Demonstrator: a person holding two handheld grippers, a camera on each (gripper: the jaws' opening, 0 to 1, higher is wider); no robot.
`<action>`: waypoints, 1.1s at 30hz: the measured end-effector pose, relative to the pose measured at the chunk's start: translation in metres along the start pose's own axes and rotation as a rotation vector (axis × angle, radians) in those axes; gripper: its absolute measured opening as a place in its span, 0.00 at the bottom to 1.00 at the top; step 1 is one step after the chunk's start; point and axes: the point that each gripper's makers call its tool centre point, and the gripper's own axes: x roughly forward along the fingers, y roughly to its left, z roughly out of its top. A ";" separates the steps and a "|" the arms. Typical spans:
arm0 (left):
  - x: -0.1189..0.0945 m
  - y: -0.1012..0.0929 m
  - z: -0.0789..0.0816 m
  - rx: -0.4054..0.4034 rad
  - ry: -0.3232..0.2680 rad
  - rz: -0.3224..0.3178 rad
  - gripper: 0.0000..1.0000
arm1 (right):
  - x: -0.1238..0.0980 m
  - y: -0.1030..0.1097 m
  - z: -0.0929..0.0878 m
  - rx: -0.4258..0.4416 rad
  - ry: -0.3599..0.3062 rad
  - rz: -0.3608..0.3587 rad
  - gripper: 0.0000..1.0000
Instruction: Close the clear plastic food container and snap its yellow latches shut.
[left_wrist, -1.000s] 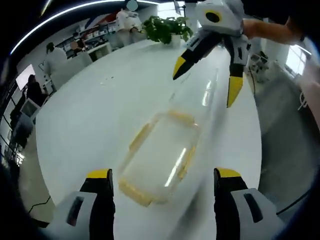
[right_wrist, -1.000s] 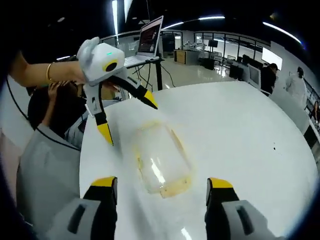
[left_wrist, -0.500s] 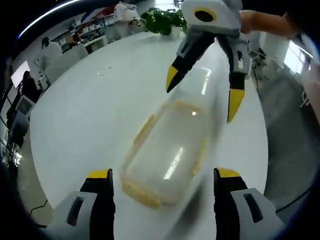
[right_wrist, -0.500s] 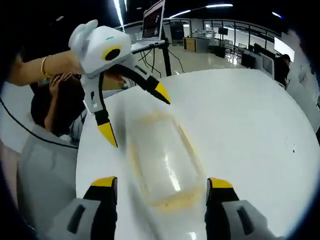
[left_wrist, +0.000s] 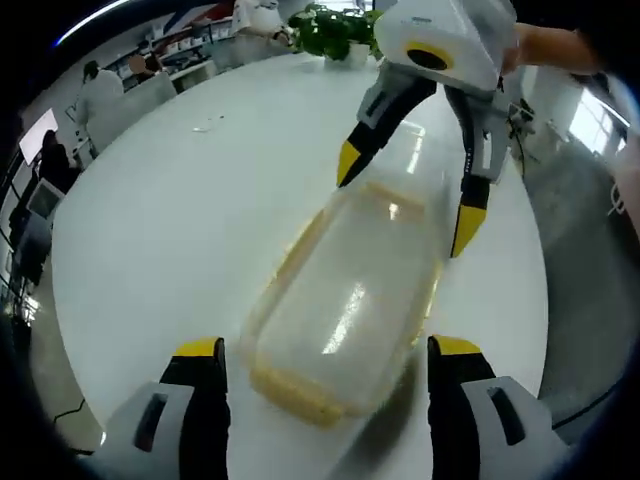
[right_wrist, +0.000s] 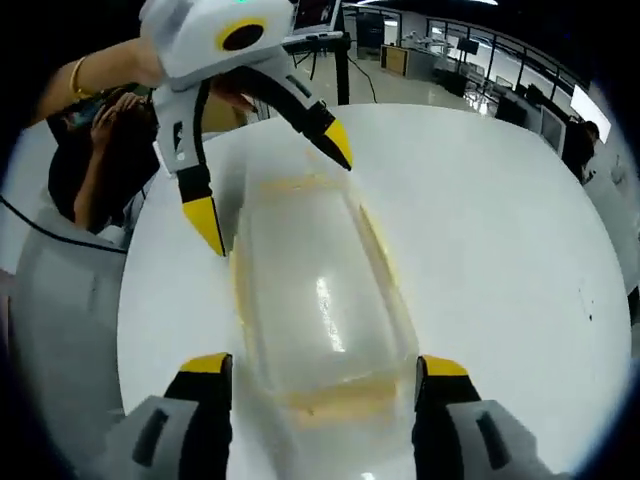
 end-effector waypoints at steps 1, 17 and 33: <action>0.002 0.001 -0.001 -0.002 0.003 0.000 0.81 | 0.000 0.001 0.000 0.004 0.005 0.005 0.76; 0.014 -0.006 -0.012 0.043 0.073 -0.022 0.77 | 0.003 0.000 -0.008 -0.099 0.057 -0.028 0.74; 0.012 -0.008 -0.013 0.027 0.106 -0.014 0.77 | -0.006 -0.008 -0.021 -0.247 0.182 0.029 0.55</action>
